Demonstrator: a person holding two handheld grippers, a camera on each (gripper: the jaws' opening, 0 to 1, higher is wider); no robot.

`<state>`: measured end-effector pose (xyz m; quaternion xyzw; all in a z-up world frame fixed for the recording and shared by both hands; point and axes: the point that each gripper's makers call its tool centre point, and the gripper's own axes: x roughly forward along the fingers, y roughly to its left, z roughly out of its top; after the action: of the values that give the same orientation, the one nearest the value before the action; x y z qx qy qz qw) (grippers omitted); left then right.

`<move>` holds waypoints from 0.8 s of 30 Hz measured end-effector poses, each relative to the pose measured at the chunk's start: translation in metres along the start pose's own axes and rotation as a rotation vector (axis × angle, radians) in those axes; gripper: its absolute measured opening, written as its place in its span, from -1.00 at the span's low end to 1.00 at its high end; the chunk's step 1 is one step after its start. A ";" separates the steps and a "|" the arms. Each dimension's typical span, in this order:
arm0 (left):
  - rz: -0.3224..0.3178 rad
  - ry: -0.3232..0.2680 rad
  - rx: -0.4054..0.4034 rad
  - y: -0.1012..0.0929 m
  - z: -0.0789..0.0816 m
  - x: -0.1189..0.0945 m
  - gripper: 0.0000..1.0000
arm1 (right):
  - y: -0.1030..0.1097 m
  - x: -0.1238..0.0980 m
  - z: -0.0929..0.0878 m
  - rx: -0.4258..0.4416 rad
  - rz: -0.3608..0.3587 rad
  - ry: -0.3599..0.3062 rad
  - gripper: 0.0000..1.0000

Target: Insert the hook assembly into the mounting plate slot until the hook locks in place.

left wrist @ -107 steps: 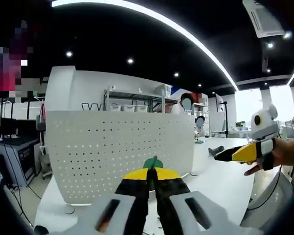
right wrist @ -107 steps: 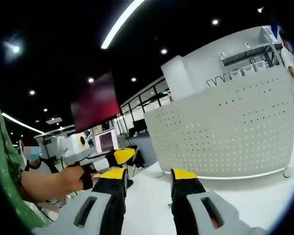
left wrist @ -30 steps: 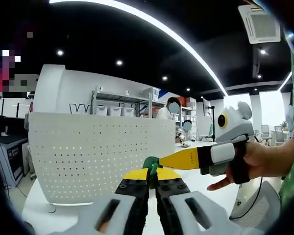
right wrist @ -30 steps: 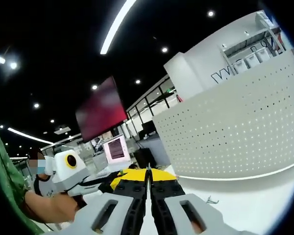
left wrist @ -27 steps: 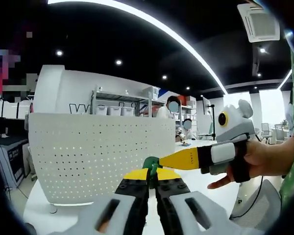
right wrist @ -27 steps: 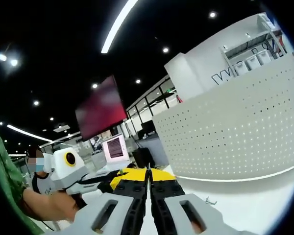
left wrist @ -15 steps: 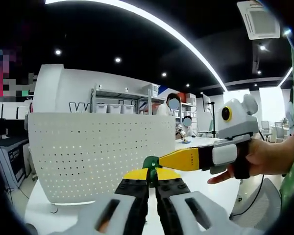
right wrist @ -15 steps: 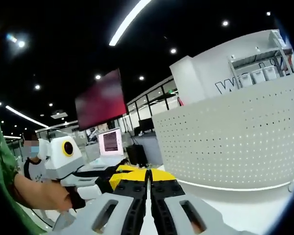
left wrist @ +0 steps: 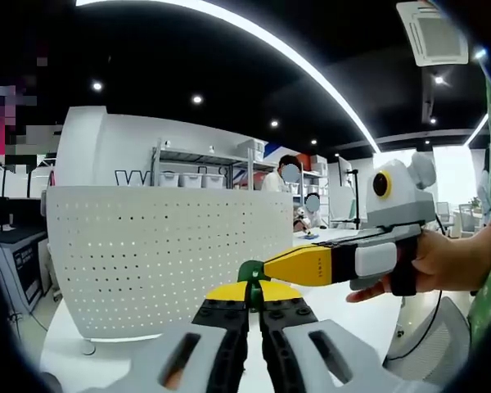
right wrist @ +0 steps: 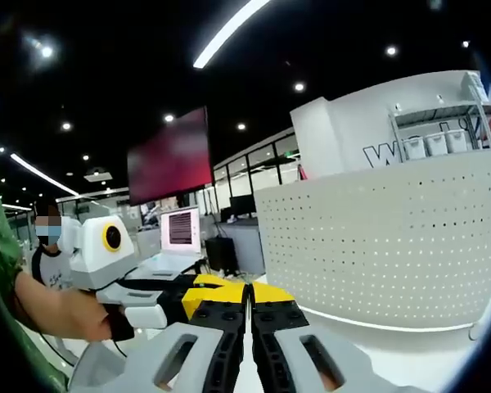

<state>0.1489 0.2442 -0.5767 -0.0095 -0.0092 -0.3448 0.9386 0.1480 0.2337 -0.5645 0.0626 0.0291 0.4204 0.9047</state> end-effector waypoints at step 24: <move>0.036 -0.013 0.012 0.003 0.005 -0.001 -0.95 | -0.015 -0.015 0.005 -0.004 -0.044 -0.021 -0.52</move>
<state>0.1500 0.2477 -0.5717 -0.0060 -0.0173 -0.3276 0.9446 0.1503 0.2117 -0.5618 0.0645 0.0202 0.3996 0.9142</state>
